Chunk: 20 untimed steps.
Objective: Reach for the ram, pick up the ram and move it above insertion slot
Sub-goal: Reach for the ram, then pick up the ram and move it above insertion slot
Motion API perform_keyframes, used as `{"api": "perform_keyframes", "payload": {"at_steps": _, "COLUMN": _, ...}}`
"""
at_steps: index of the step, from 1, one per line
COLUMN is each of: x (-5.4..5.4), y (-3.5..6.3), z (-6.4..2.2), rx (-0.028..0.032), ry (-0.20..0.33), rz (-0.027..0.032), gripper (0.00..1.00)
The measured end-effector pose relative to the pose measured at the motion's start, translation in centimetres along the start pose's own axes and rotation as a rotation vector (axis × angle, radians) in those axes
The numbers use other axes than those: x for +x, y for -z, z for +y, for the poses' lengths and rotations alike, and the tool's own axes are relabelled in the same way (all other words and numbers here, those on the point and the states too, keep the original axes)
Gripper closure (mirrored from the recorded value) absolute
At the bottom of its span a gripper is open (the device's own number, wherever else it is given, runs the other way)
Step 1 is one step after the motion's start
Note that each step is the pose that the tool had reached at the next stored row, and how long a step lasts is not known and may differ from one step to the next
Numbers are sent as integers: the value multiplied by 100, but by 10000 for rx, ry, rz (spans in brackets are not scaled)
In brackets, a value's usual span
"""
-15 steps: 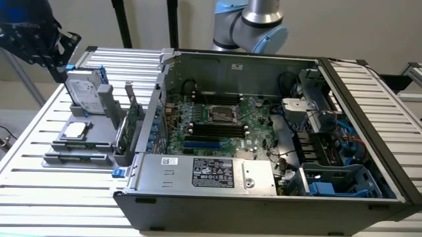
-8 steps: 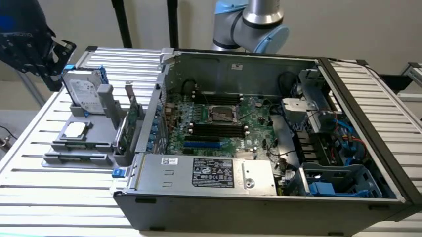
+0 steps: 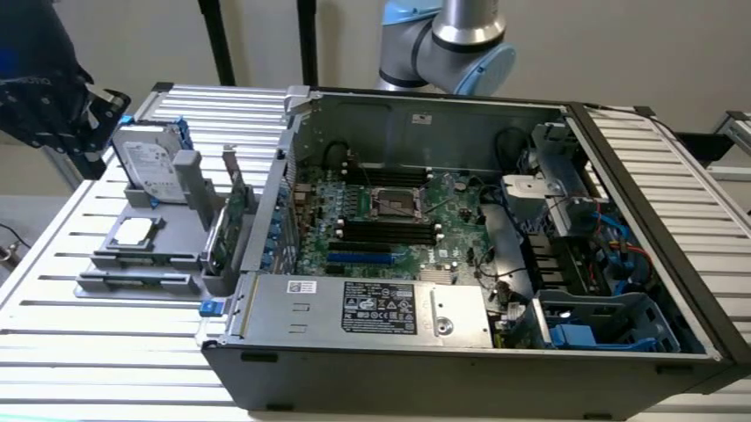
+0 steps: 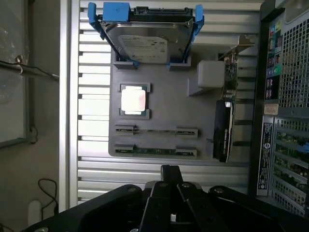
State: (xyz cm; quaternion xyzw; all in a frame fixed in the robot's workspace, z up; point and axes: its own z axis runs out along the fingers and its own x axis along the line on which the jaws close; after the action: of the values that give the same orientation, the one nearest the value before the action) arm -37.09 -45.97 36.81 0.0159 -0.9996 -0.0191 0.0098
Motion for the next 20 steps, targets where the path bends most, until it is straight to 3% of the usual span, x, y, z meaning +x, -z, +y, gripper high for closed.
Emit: {"api": "perform_keyframes", "payload": {"at_steps": 20, "x": -2, "y": -58, "z": -3, "rx": 69, "ry": 3643, "rz": 142, "gripper": 90}}
